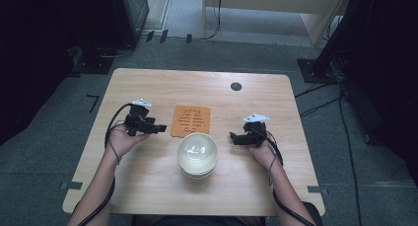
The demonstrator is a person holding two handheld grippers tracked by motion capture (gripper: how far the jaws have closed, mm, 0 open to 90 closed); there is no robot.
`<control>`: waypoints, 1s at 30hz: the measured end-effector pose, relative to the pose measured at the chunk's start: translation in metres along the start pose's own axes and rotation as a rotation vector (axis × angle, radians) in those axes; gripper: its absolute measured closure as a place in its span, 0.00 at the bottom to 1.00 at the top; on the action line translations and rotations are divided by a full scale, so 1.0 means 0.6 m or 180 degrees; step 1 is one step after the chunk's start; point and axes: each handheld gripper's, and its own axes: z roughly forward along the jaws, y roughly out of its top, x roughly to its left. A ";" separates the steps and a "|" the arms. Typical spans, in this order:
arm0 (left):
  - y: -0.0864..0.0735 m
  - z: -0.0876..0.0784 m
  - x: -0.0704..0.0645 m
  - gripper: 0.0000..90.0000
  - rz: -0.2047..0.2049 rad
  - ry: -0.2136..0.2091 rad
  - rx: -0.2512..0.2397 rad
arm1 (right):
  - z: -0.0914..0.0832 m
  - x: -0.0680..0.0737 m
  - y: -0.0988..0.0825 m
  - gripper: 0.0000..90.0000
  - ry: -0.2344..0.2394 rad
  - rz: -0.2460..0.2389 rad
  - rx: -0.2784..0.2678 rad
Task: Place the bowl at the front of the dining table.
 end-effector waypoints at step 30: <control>0.010 -0.011 -0.020 0.34 0.0159 -0.0195 -0.0082 | 0.000 0.000 0.000 0.09 0.0001 0.0001 -0.0001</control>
